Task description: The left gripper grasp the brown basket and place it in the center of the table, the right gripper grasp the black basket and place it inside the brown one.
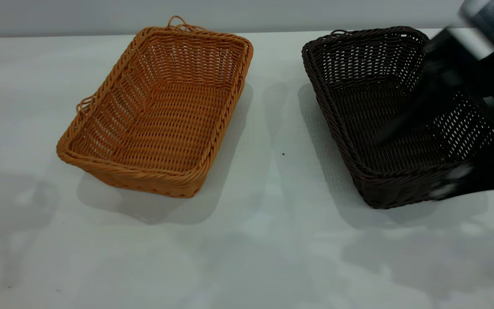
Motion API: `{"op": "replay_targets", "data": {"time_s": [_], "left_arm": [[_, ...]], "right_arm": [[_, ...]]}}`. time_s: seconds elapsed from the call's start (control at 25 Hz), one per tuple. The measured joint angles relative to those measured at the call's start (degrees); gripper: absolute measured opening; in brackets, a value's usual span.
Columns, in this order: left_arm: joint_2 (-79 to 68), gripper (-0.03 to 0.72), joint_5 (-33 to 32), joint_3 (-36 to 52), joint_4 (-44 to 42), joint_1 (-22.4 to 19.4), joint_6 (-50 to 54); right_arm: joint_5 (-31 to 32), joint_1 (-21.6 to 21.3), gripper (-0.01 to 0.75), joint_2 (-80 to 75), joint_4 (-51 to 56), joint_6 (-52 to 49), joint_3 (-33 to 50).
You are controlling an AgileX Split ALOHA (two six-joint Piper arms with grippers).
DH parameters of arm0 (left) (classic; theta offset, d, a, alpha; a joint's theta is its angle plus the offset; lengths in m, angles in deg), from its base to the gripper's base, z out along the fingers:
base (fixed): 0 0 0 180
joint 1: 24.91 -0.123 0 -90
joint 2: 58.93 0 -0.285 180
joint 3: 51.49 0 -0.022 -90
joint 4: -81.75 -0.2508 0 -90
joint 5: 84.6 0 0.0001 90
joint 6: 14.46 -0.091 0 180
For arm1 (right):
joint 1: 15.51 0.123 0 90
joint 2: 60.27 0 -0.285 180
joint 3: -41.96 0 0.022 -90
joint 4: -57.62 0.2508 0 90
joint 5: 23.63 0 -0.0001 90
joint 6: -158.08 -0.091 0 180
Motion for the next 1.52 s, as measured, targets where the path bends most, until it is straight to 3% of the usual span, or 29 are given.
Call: {"op": "replay_targets", "data": {"time_s": [0.2, 0.32, 0.56, 1.2, 1.52], "left_arm": [[-0.5, 0.589, 0.3, -0.2, 1.8, 0.0, 0.4], [-0.5, 0.589, 0.3, -0.2, 1.9, 0.0, 0.5], [-0.5, 0.589, 0.3, -0.3, 2.0, 0.0, 0.6], [-1.0, 0.589, 0.7, -0.3, 2.0, 0.0, 0.8], [-9.6, 0.589, -0.6, -1.8, 4.3, 0.0, 0.6]], "right_arm": [[-6.5, 3.2, 0.583, -8.5, 25.7, 4.1, -0.5], [-7.8, 4.2, 0.570, -12.8, 32.5, 5.6, -0.5], [-8.7, 4.2, 0.553, -16.8, 34.1, 4.9, -0.3], [-26.4, 3.7, 0.551, -16.9, 34.6, -3.5, -0.4], [-33.9, 3.7, 0.551, -18.3, 34.9, -5.8, -1.8]]}}
